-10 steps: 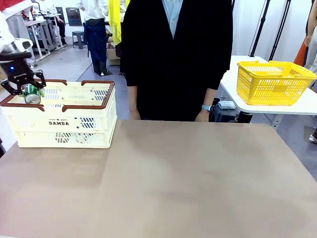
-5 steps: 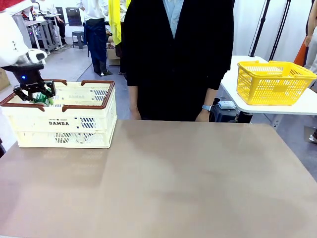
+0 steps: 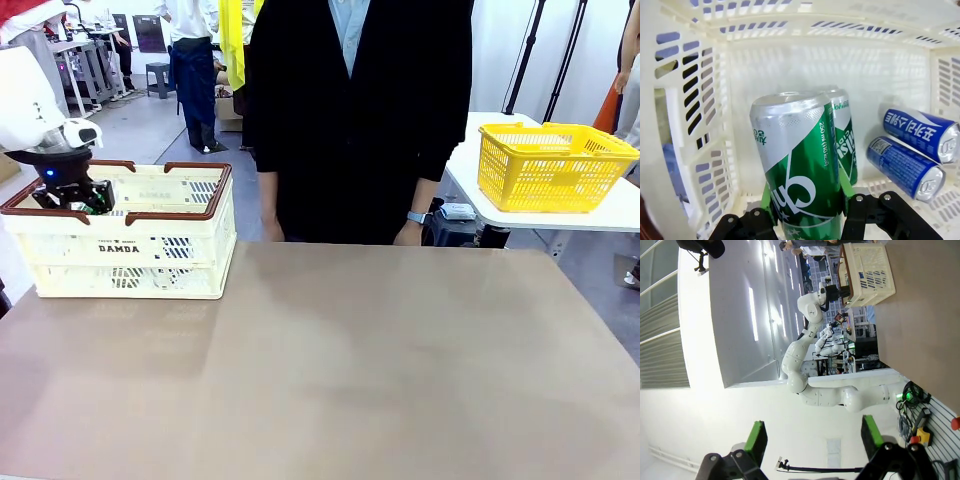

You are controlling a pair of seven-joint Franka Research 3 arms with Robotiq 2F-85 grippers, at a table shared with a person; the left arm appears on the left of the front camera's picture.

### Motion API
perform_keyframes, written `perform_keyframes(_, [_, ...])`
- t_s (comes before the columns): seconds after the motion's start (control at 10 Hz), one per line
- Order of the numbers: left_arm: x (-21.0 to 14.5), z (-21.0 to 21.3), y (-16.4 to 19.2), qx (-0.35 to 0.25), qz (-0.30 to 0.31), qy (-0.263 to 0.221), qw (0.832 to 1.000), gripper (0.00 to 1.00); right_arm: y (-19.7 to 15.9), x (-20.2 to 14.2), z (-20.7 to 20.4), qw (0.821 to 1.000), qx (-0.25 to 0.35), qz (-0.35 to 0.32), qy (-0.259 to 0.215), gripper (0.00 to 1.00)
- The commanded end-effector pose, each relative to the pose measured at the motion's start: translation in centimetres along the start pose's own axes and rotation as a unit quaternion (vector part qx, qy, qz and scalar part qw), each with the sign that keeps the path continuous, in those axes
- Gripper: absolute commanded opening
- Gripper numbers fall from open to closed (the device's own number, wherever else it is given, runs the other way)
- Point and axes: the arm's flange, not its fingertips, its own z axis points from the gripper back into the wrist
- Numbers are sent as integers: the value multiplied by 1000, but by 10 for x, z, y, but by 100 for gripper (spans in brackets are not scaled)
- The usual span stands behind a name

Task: Place the drinks into the Shopping basket.
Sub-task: Pick up one drink and place it into the Shopping basket.

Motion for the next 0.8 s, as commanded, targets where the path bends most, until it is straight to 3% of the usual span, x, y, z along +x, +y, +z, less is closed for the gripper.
perform_keyframes(0.0, [12, 2, 5, 16, -14, 11, 1000, 0, 7, -1, -1, 1000, 5, -9, -1, 100])
perform_keyframes(0.2, [15, -2, 4, 17, -14, 19, 1000, 3, 7, -1, -1, 1000, 5, -9, -1, 100])
perform_keyframes(0.4, [15, -1, 3, 16, -11, 20, 1000, 100, 7, -1, -1, 1000, 5, -9, -1, 100])
perform_keyframes(0.7, [13, 2, 3, 16, -11, 10, 1000, 100, 7, -1, -1, 1000, 5, -9, -1, 100])
